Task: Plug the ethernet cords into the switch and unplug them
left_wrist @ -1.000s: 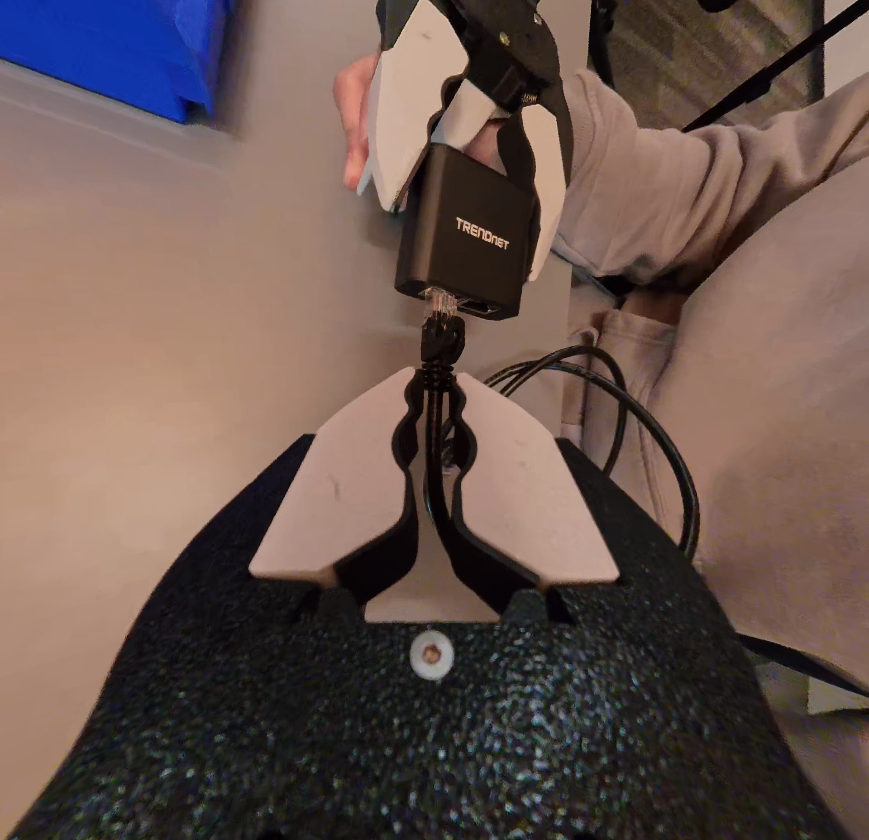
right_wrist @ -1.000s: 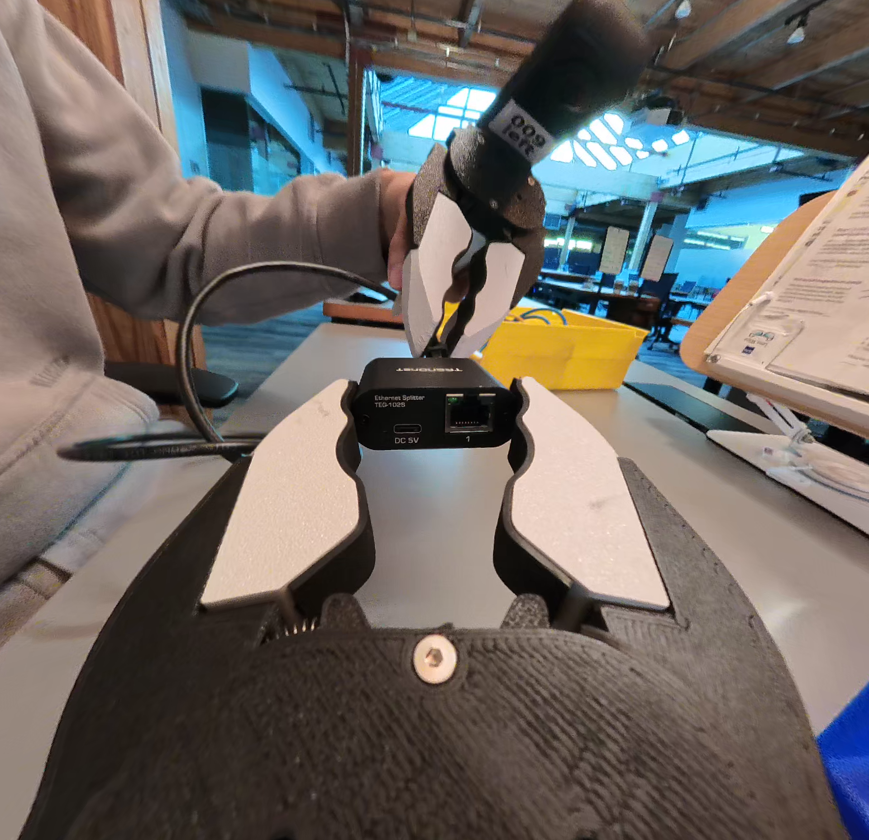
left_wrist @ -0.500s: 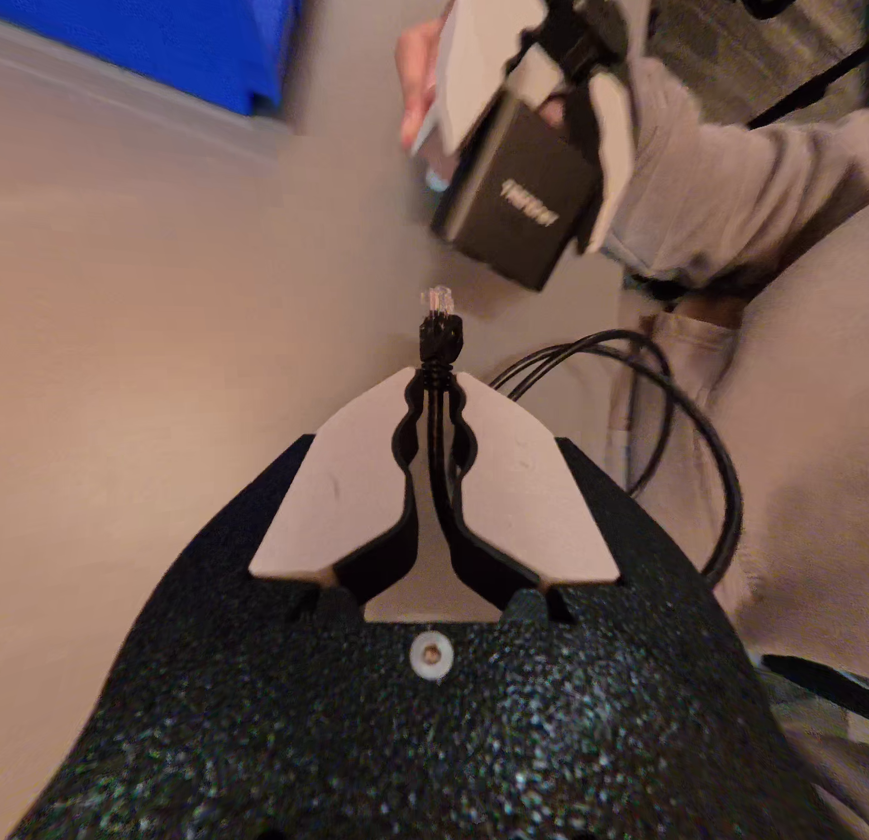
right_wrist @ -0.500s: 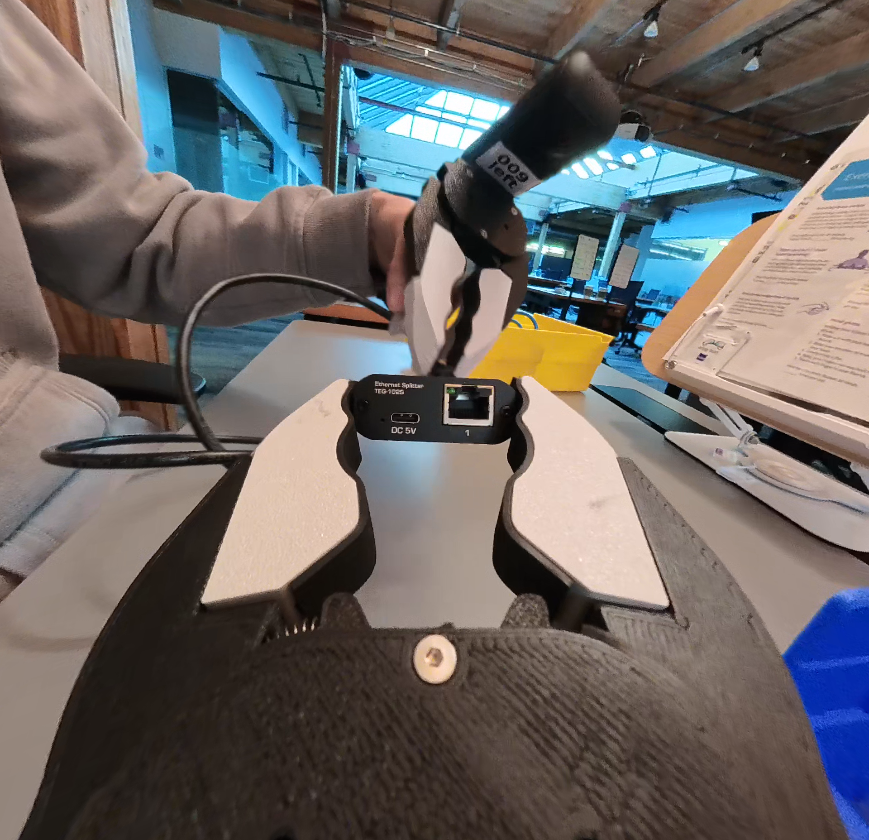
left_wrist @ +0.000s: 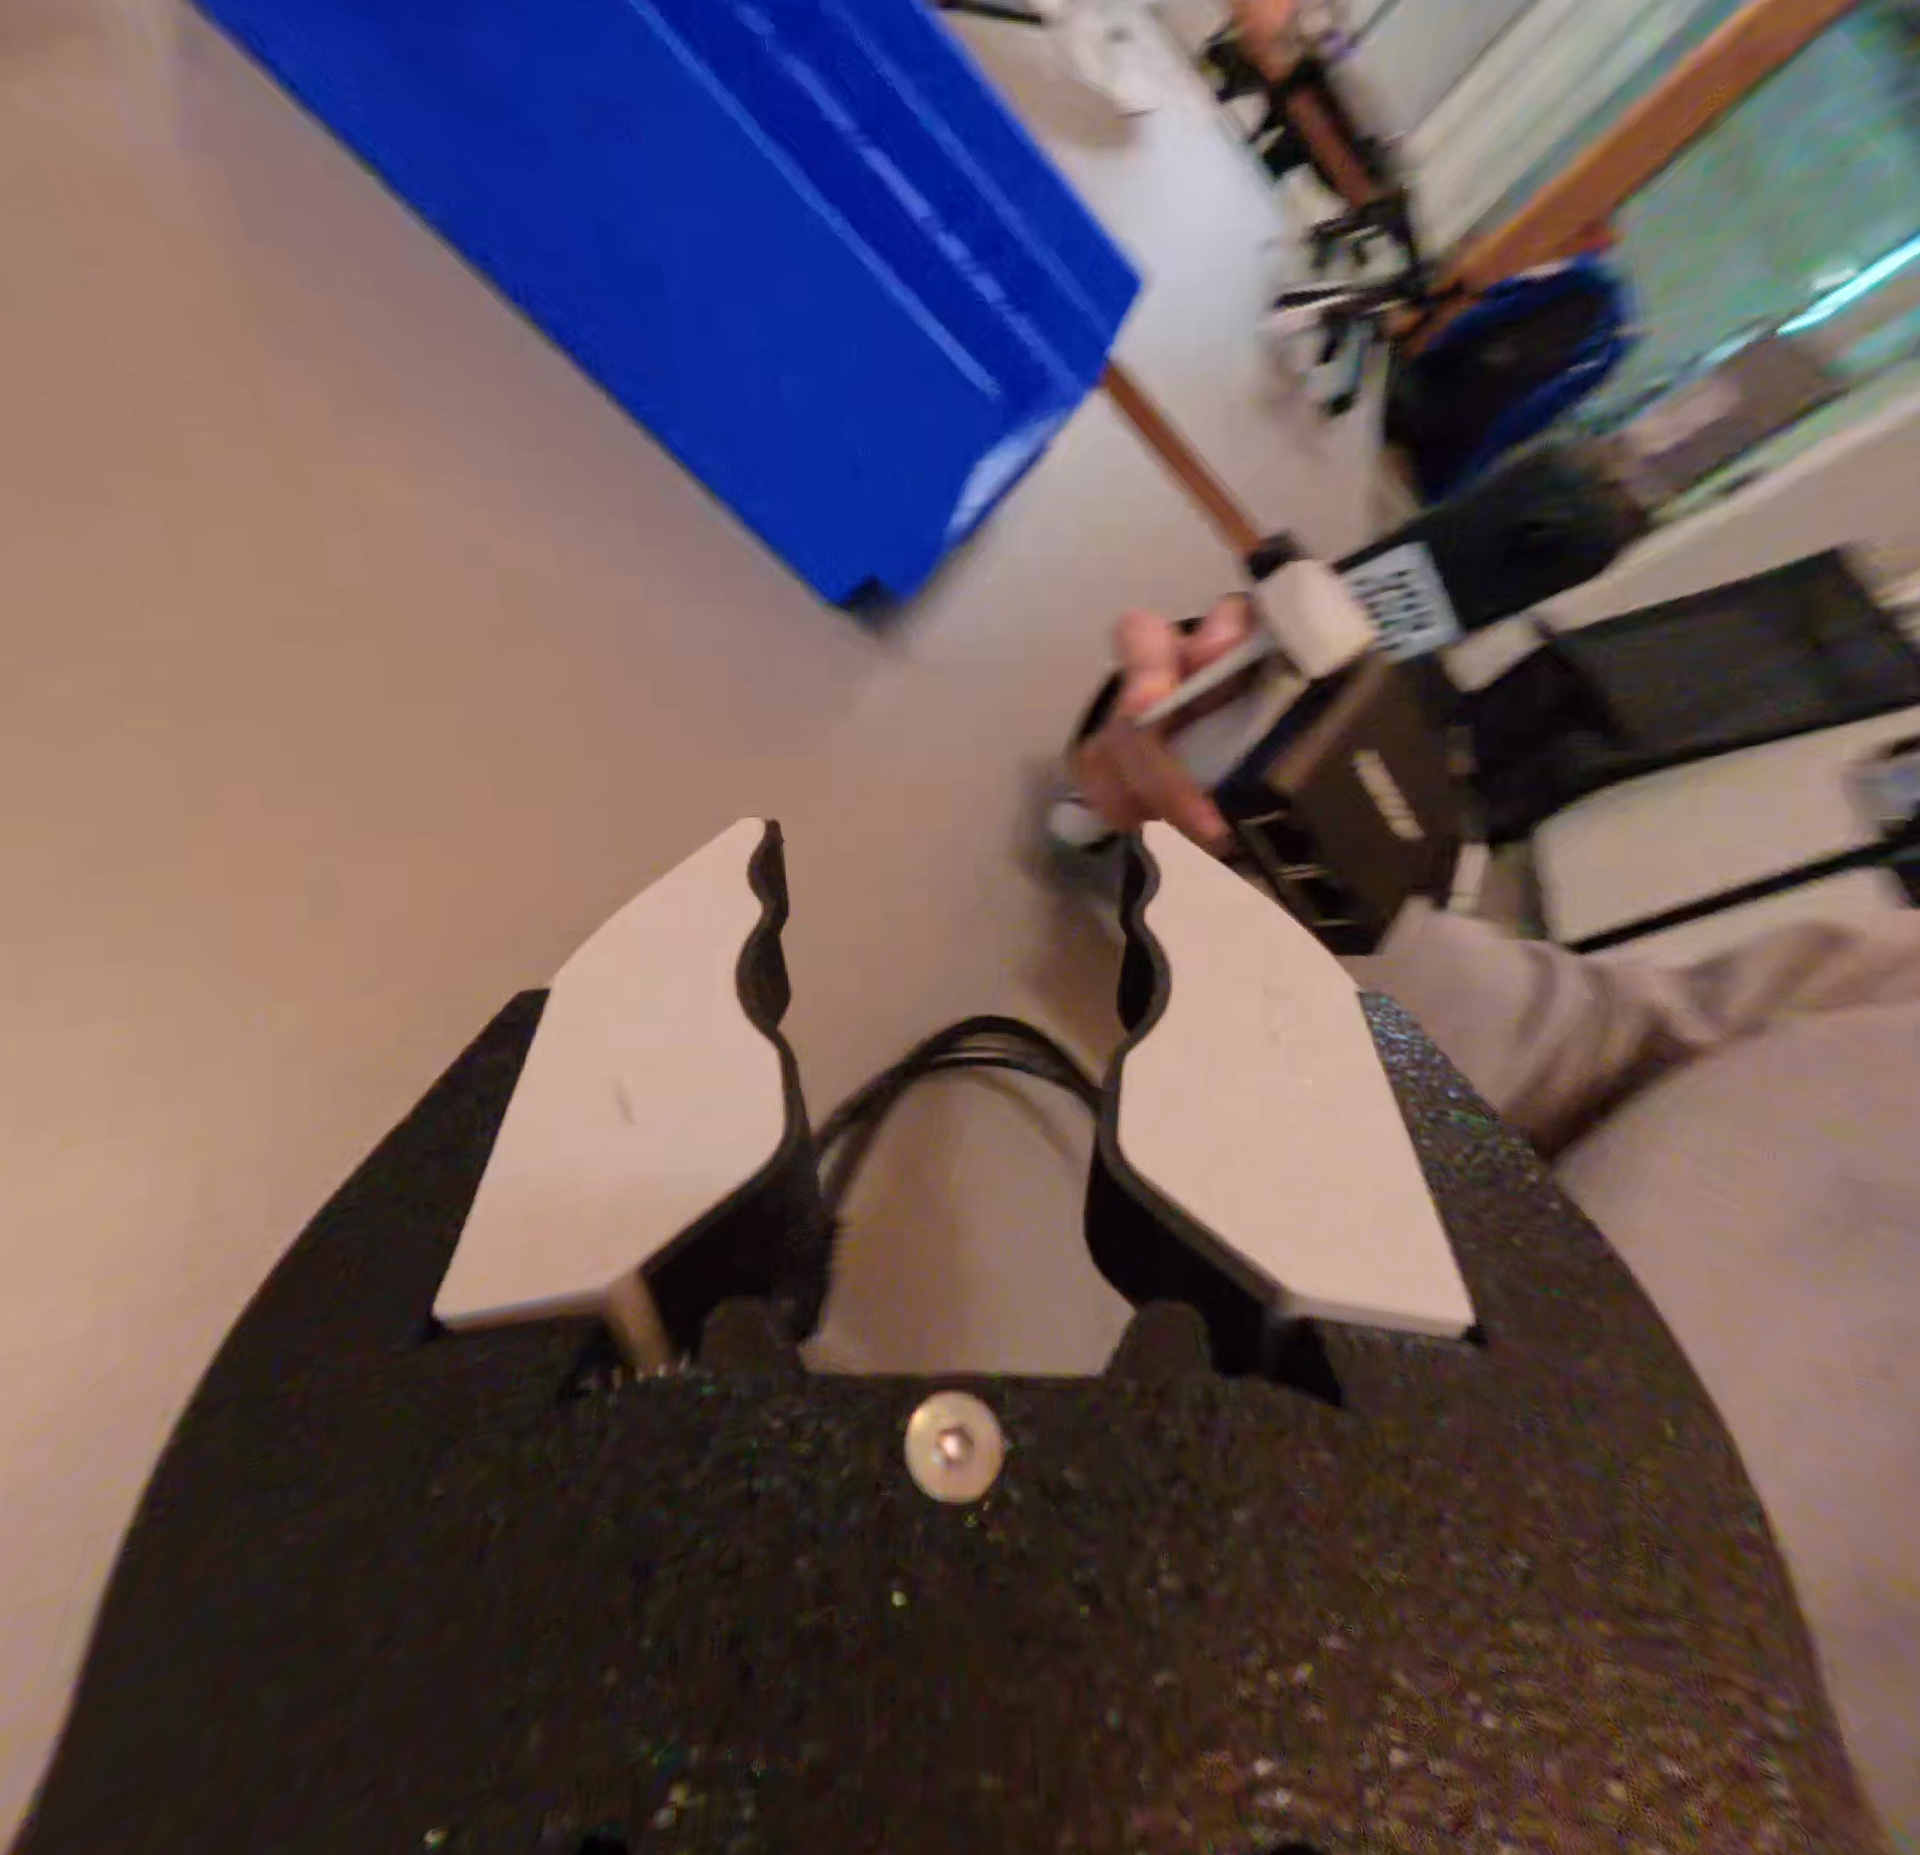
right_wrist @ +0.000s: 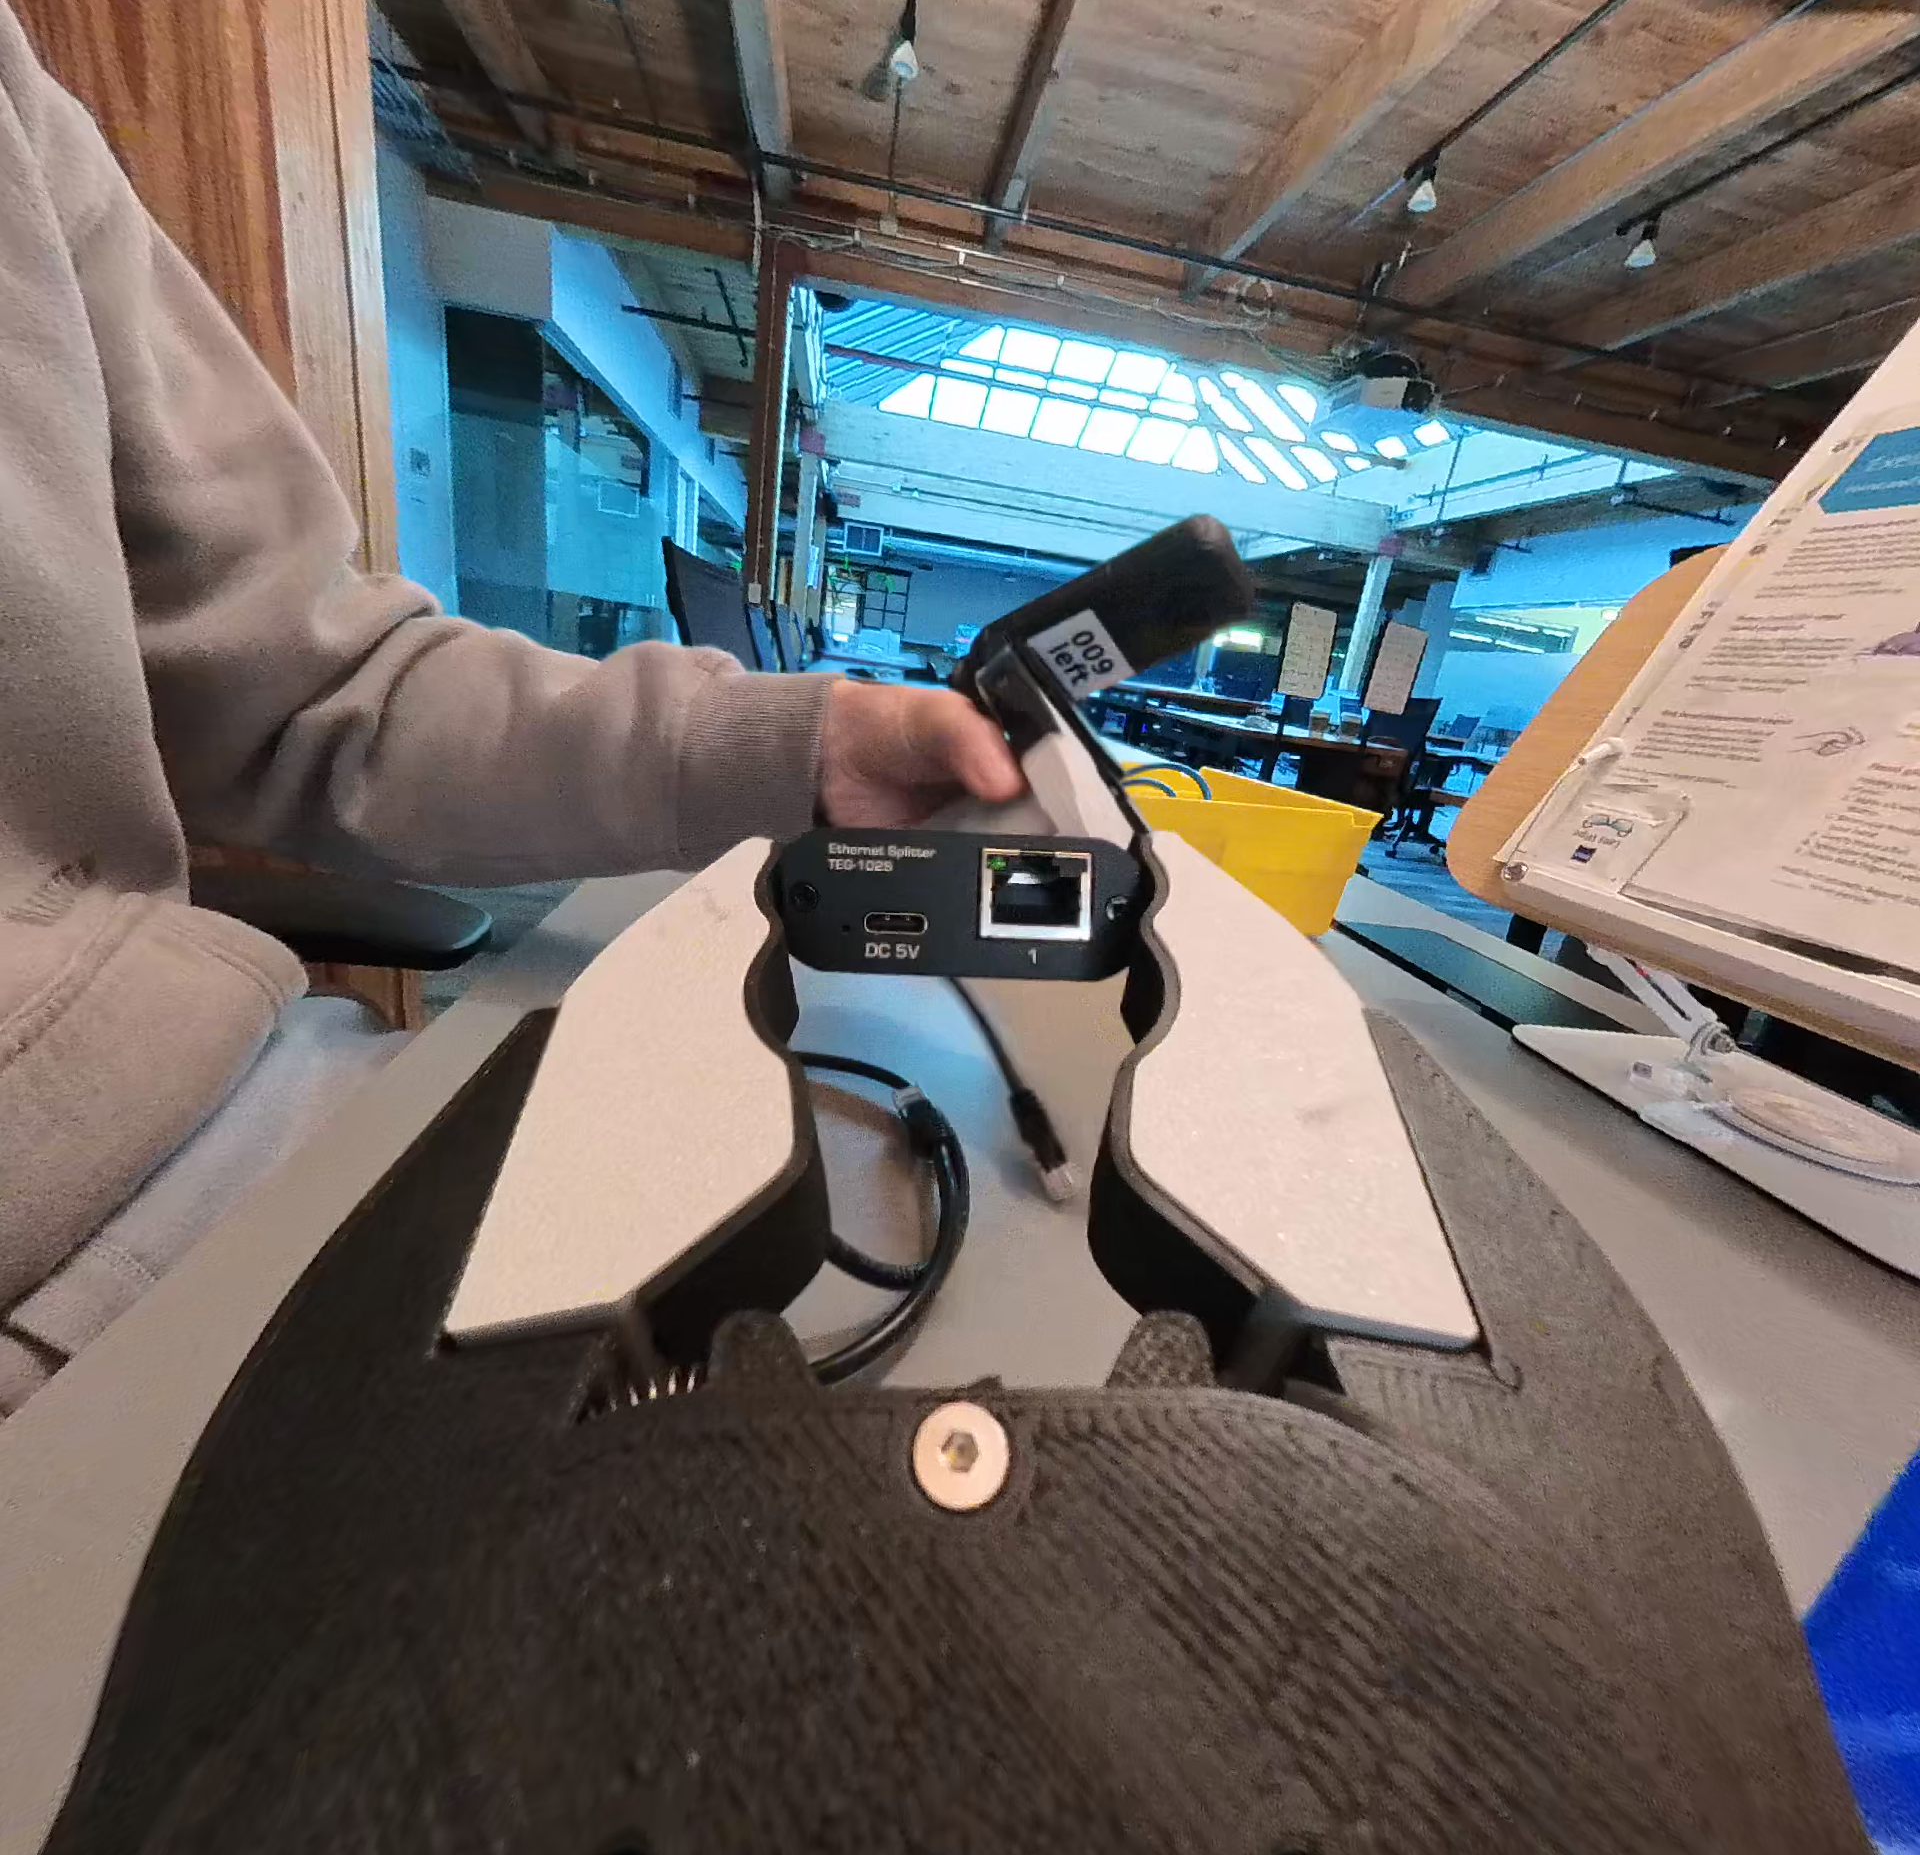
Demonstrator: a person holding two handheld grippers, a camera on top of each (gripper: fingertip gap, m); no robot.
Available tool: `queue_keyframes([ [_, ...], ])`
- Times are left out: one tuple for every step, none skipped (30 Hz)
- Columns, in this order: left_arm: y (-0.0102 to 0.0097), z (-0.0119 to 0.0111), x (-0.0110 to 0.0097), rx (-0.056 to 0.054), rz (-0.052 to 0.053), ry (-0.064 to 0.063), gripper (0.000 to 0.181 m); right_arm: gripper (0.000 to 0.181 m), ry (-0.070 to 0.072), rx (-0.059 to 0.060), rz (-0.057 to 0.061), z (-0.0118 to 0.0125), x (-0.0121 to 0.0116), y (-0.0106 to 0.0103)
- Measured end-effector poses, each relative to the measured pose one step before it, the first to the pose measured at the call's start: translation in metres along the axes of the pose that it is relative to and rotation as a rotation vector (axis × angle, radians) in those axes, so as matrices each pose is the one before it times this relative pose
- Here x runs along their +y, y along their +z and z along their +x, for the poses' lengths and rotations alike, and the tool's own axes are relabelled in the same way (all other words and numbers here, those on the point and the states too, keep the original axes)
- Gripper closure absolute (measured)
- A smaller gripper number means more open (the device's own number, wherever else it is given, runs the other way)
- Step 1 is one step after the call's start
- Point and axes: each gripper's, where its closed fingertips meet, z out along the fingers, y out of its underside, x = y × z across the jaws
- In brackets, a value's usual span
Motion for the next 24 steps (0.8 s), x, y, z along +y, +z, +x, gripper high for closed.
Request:
queue_keyframes([
  [0.00307, 0.02186, 0.00118, 0.1274, 0.0005, -0.067, 0.12, 0.12, 0.0014, -0.0011, 0.0085, -0.00037, -0.00115, 0.0012],
  [0.0056, 0.01653, 0.00574, 0.1042, -0.0232, -0.0637, 0.119, 0.12, -0.0006, 0.0042, 0.0087, 0.00027, -0.00118, 0.00127],
  [0.00687, 0.01092, 0.00716, 0.0781, -0.028, -0.0526, 0.119, 0.12, -0.0011, -0.0009, 0.0115, -0.00064, -0.00133, 0.00125],
  [0.00742, 0.00841, 0.0052, 0.0698, -0.0108, -0.0388, 0.117, 0.119, 0.0041, -0.0058, 0.0086, -0.00111, -0.00073, 0.00147],
  [0.00669, 0.00802, 0.00457, 0.0746, -0.0068, -0.0343, 0.117, 0.119, -0.0007, 0.0011, 0.0, -0.00041, 0.00065, 0.00149],
  [0.00578, 0.00673, 0.00389, 0.0699, -0.0066, -0.0328, 0.117, 0.12, -0.0059, 0.0018, -0.0078, -0.00036, 0.00193, 0.00128],
  [0.00507, 0.00551, 0.0029, 0.0635, -0.0027, -0.0237, 0.119, 0.119, -0.0045, -0.0042, -0.013, -0.00109, 0.00235, 0.00106],
  [0.00424, 0.00269, 0.00225, 0.0437, 0.0001, -0.0175, 0.121, 0.12, -0.0042, -0.0022, -0.0103, -0.00085, 0.00184, 0.00088],
  [0.00338, 0.00001, 0.00194, 0.0247, -0.0017, -0.0157, 0.123, 0.12, -0.0041, 0.0006, -0.0042, -0.00037, 0.00085, 0.0007],
  [0.00277, -0.00195, 0.00177, 0.0108, -0.0047, -0.015, 0.126, 0.12, -0.002, 0.0003, 0.0019, -0.00033, 0.00001, 0.00053],
  [0.0016, -0.00233, 0.0017, 0.0086, -0.007, -0.0117, 0.144, 0.119, 0.002, -0.0015, -0.0005, -0.00039, 0.00034, 0.00054],
  [0.00063, -0.00081, -0.00018, 0.0178, 0.005, -0.0138, 0.15, 0.12, 0.0003, 0.0017, 0.003, 0.0002, -0.00061, 0.00018],
  [-0.0004, 0.00024, -0.003, 0.0168, 0.0231, -0.0182, 0.153, 0.12, 0.0026, 0.0146, -0.0054, 0.0023, 0.00042, -0.00058],
  [-0.00126, -0.00188, -0.00378, -0.0101, 0.0282, -0.004, 0.154, 0.12, -0.0001, 0.0208, -0.0235, 0.0038, 0.00327, -0.00081],
  [-0.00168, -0.0042, -0.00287, -0.0341, 0.0234, 0.0079, 0.154, 0.12, -0.0036, 0.0162, -0.0437, 0.00307, 0.00629, -0.00085],
  [-0.00216, -0.00461, -0.00265, -0.0368, 0.0221, -0.0024, 0.155, 0.12, -0.0167, 0.0192, -0.0667, 0.00256, 0.00854, -0.00025],
  [-0.00213, -0.00383, -0.00217, -0.028, 0.0175, -0.0135, 0.157, 0.12, -0.0326, 0.0199, -0.0693, 0.0017, 0.00829, 0.00079],
  [-0.00176, -0.00242, -0.00033, -0.0169, 0.0029, -0.0111, 0.157, 0.119, -0.0259, 0.0102, -0.0449, 0.00025, 0.00486, 0.0012],
  [-0.00142, -0.00159, 0.00002, -0.0123, 0.0006, -0.0086, 0.158, 0.12, 0.0, 0.0003, -0.0204, -0.00062, 0.00206, 0.00112],
  [-0.00138, -0.00123, -0.00081, -0.0147, 0.0048, -0.0063, 0.158, 0.119, 0.0223, -0.0023, 0.0001, -0.00013, 0.00056, 0.00069],
  [-0.00087, -0.00057, -0.001, -0.0147, 0.0019, -0.004, 0.158, 0.119, 0.0253, -0.0052, 0.0121, -0.00013, -0.00019, 0.00025],
  [-0.00013, 0.00066, -0.00165, -0.011, 0.0056, 0.002, 0.158, 0.119, 0.0148, 0.0053, 0.0163, 0.0012, -0.00145, 0.00001],
  [0.00041, 0.00138, -0.00176, -0.0086, 0.0066, 0.0006, 0.158, 0.117, 0.0081, 0.0044, 0.0228, 0.00059, -0.00271, -0.00006],
  [0.00074, 0.00135, -0.00232, -0.0104, 0.0123, -0.0014, 0.158, 0.113, 0.0132, 0.006, 0.0242, 0.00056, -0.00271, 0.00019],
])
